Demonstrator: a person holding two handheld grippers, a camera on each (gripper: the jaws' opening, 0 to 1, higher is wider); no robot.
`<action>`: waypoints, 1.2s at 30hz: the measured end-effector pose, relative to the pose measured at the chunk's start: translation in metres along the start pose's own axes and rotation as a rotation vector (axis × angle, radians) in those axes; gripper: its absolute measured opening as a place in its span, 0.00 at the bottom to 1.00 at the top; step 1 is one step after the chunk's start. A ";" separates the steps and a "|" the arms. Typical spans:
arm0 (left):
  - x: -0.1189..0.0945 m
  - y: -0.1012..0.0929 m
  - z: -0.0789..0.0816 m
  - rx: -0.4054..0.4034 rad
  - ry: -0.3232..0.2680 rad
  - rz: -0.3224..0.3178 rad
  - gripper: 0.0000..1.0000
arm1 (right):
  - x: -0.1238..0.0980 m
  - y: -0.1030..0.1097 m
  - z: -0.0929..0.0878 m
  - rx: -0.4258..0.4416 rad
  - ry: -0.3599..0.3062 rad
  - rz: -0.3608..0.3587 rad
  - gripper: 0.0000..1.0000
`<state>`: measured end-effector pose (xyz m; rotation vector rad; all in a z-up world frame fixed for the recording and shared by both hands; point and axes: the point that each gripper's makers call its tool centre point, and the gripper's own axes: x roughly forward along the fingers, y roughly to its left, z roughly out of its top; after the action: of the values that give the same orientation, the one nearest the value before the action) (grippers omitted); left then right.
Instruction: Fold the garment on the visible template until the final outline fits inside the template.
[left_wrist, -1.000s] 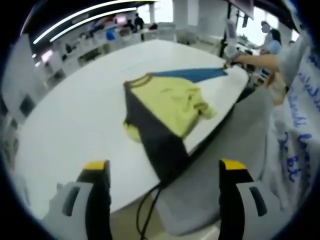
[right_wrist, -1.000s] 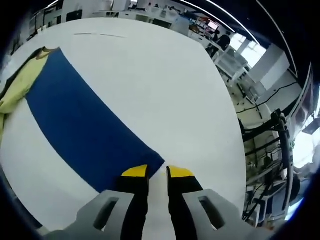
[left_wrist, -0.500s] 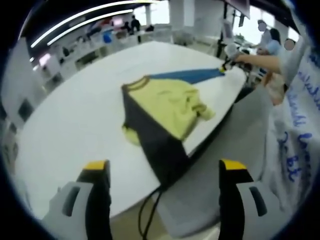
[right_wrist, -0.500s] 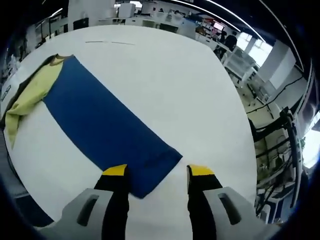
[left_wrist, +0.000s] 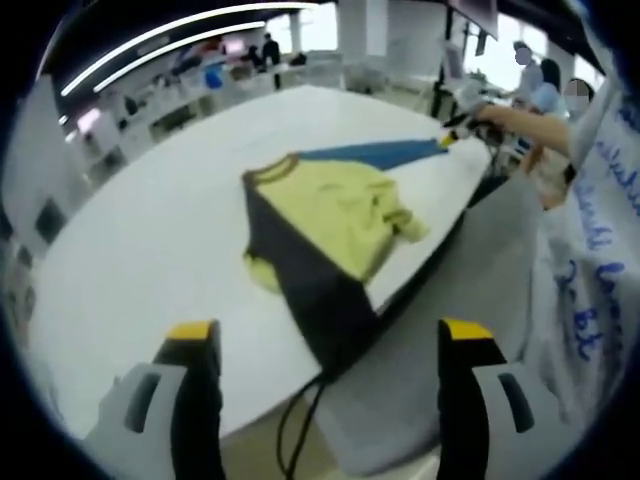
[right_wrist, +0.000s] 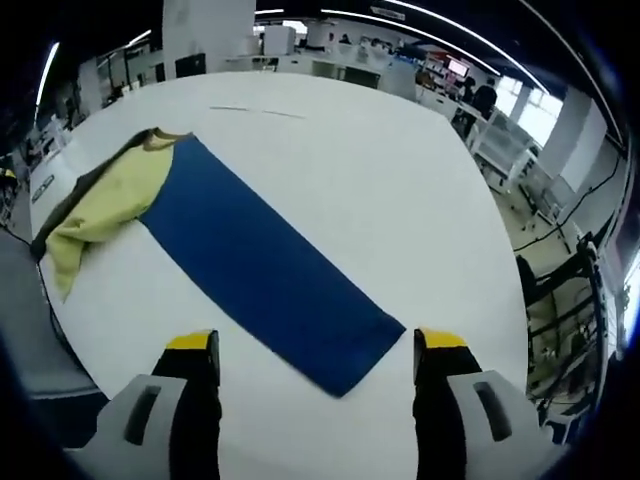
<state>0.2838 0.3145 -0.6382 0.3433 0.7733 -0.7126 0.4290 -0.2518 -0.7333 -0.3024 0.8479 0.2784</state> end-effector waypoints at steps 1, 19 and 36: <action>0.000 0.000 0.000 0.000 -0.001 0.000 0.86 | -0.003 0.004 0.004 -0.002 -0.013 0.011 0.83; 0.002 0.005 -0.005 0.005 -0.006 -0.003 0.85 | -0.072 0.117 0.060 -0.198 -0.124 0.227 1.00; 0.001 0.010 -0.021 -0.031 0.009 0.006 0.84 | -0.125 0.208 0.097 -0.377 -0.212 0.338 1.00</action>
<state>0.2805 0.3325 -0.6532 0.3208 0.7908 -0.6932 0.3422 -0.0392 -0.6083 -0.4717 0.6298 0.7771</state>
